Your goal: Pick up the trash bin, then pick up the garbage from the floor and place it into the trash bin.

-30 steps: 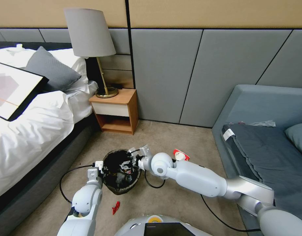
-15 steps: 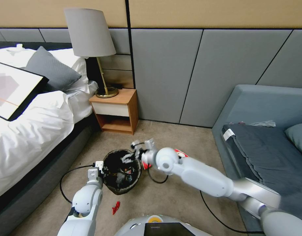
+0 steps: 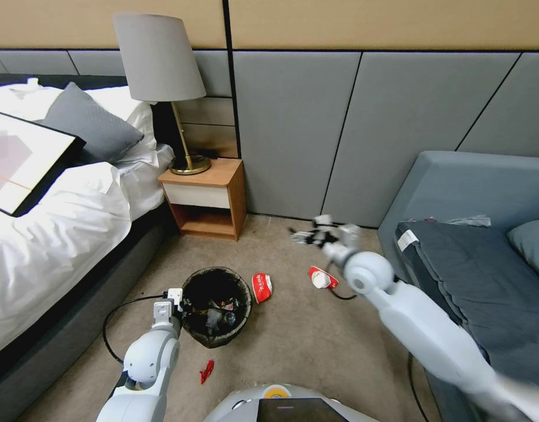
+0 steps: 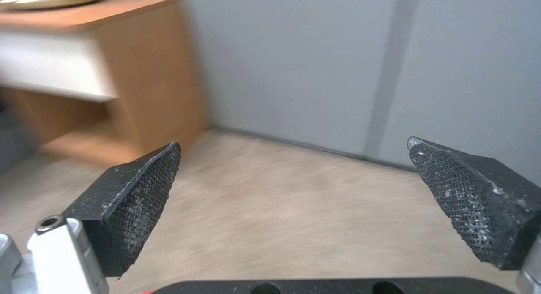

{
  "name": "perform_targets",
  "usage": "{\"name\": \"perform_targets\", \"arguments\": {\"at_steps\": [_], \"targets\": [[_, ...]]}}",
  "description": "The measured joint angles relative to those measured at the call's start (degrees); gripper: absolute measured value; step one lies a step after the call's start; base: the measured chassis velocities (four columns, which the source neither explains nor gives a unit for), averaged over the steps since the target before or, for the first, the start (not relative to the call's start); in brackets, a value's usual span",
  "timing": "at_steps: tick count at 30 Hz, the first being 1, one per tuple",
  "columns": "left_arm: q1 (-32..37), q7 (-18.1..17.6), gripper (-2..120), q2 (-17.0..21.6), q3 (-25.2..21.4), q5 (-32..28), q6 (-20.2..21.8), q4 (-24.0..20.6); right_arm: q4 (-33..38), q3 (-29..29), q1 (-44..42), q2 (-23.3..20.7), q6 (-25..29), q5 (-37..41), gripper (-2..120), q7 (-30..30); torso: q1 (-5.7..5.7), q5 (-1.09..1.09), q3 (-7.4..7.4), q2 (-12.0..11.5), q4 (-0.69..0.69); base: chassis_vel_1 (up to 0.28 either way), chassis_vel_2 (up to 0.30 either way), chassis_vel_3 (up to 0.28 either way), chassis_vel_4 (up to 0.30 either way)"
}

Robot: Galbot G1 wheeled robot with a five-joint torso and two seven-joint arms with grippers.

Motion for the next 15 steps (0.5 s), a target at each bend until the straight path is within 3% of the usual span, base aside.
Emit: {"name": "perform_targets", "arguments": {"at_steps": [2,3,6,15], "targets": [[0.12,0.00,0,-0.14,0.01,0.01,-0.02,0.00,-1.77,3.58,-3.92,2.40,4.95,-8.01,100,-3.16,0.00,0.01,0.00,0.00,0.00,0.000,0.000,0.000,0.000],[0.12,0.00,0,-0.14,0.01,0.01,-0.02,0.00,-1.77,3.58,-3.92,2.40,4.95,-8.01,100,-3.16,0.00,0.01,0.00,0.00,0.00,0.000,0.000,0.000,0.000],[0.31,0.02,0,-0.20,-0.04,0.03,-0.06,-0.04,-4.10,7.23,-10.70,6.41,11.45,-15.67,100,-5.89,0.00,0.01,0.00,0.00,-0.02,0.000,0.000,0.000,0.000],[0.52,0.03,0,-0.61,-0.43,0.15,-0.10,0.05,-7.39,12.28,-19.85,15.45,18.42,-24.85,100,-7.69,0.00,0.01,0.00,0.00,-0.02,0.000,0.000,0.000,0.000]]}}
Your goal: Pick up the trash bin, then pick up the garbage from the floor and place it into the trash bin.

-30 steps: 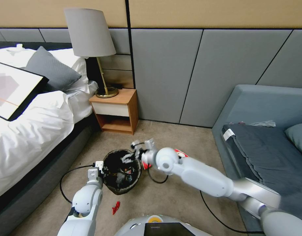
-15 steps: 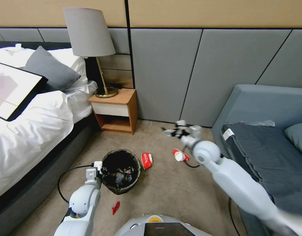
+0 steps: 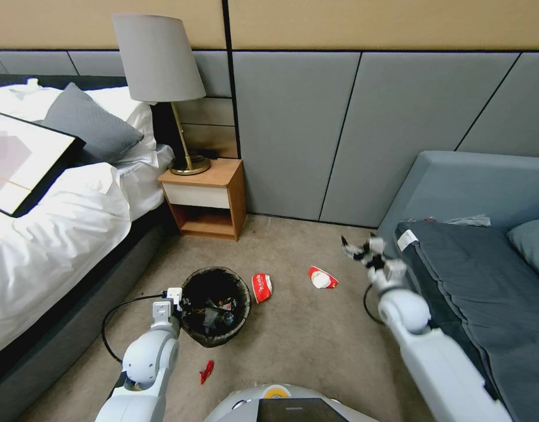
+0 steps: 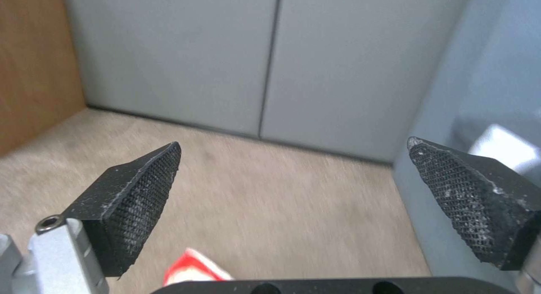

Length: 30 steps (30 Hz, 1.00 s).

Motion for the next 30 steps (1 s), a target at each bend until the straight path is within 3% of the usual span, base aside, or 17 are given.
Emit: {"name": "perform_targets", "arguments": {"at_steps": [5,9,12,19,24,25,30], "targets": [[0.14,-0.05,0,-0.26,0.02,0.23,-0.04,0.01,-1.25,-0.54,-0.05,0.42,-0.60,-0.28,100,0.20,0.00,0.00,0.00,0.00,-0.01,0.000,0.000,0.000,0.000],[0.56,-0.06,0,-0.23,-0.03,0.30,-0.07,-0.19,-2.78,-2.89,2.59,-1.92,-2.80,0.24,100,0.92,0.00,-0.01,0.00,0.00,0.00,0.000,0.000,0.000,0.000],[1.01,-0.06,0,-0.36,-0.30,0.39,-0.07,-0.54,-5.21,-7.53,8.18,-6.05,-6.54,1.86,100,2.06,0.00,-0.02,0.00,0.00,0.01,0.000,0.000,0.000,0.000],[1.20,-0.08,0,-0.45,-0.57,0.48,-0.06,-0.80,-8.30,-13.44,14.35,-9.09,-11.01,5.10,100,2.62,0.00,-0.01,0.00,0.00,0.00,0.000,0.000,0.000,0.000],[1.45,-0.08,0,-0.55,-0.81,0.67,-0.06,-0.85,-14.71,-19.97,19.99,-10.06,-12.50,8.08,100,2.93,0.00,0.00,0.00,0.00,-0.01,0.000,0.000,0.000,0.000],[1.45,-0.09,0,-0.64,-0.81,0.77,-0.05,-0.86,-19.51,-23.82,22.79,-10.05,-12.93,8.92,100,2.93,0.00,0.00,0.00,0.00,0.00,0.000,0.000,0.000,0.000],[1.24,-0.10,0,-0.73,-0.70,1.05,-0.05,-0.50,-25.42,-28.55,25.98,-9.00,-13.56,10.05,100,2.48,0.00,-0.01,0.00,0.00,0.00,0.000,0.000,0.000,0.000]]}}
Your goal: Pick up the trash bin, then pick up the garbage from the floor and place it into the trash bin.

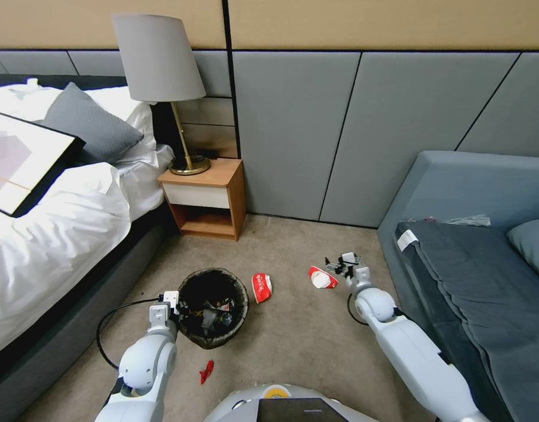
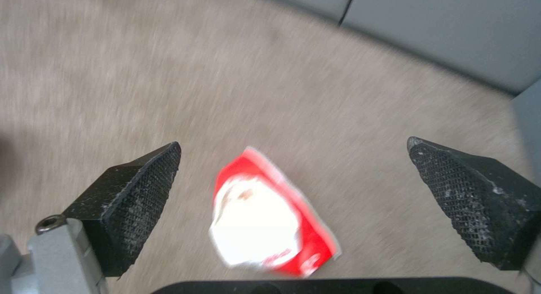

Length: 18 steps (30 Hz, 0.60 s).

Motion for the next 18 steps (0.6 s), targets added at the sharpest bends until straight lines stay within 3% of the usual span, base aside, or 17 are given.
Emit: {"name": "perform_targets", "arguments": {"at_steps": [7,18], "targets": [[0.22,-0.02,0,-0.26,0.14,0.29,-0.01,-0.04,-5.56,-1.98,2.15,2.11,-1.48,5.48,100,-1.44,0.00,0.00,0.00,0.00,0.00,0.000,0.000,0.000,0.000],[0.17,-0.03,0,-0.61,0.22,0.72,-0.03,0.36,-14.75,-4.10,6.56,4.21,0.12,6.29,100,-2.79,0.00,0.00,0.00,0.00,0.00,0.000,0.000,0.000,0.000]]}}
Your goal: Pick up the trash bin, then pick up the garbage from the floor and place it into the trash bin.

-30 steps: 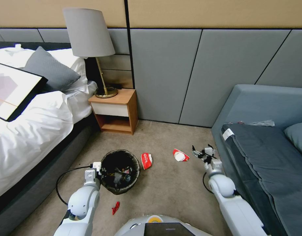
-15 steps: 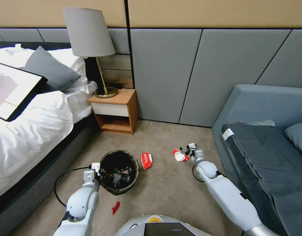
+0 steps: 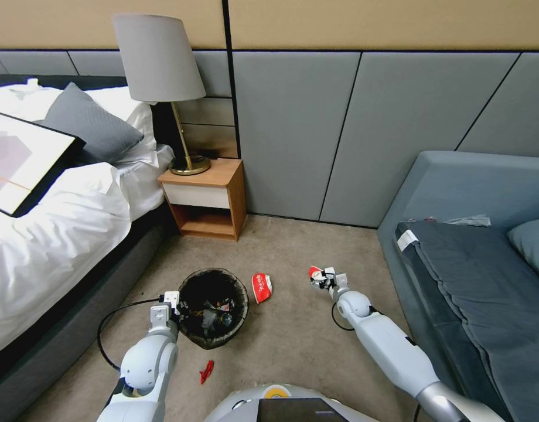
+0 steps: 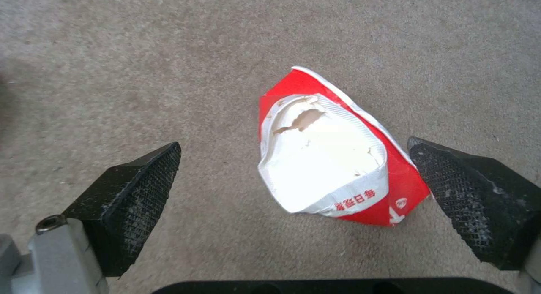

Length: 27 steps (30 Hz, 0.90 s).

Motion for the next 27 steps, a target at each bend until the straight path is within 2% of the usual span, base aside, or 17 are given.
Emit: {"name": "perform_targets", "arguments": {"at_steps": [5,17,27], "targets": [[0.33,0.05,0,0.01,-0.09,0.15,-0.03,0.02,-7.00,-1.21,3.51,2.03,0.51,0.34,100,-1.17,0.00,0.02,0.00,0.00,0.01,0.000,0.000,0.000,0.000],[0.40,0.08,0,0.12,-0.22,0.15,-0.04,0.16,-17.03,-2.92,9.21,5.73,2.19,-0.42,100,-3.25,0.00,0.01,0.00,0.00,0.01,0.000,0.000,0.000,0.000],[0.34,0.10,0,0.11,-0.20,0.38,-0.06,0.69,-21.04,-3.10,10.16,5.93,3.27,-0.57,100,-4.04,0.00,0.02,0.00,0.00,0.00,0.000,0.000,0.000,0.000]]}}
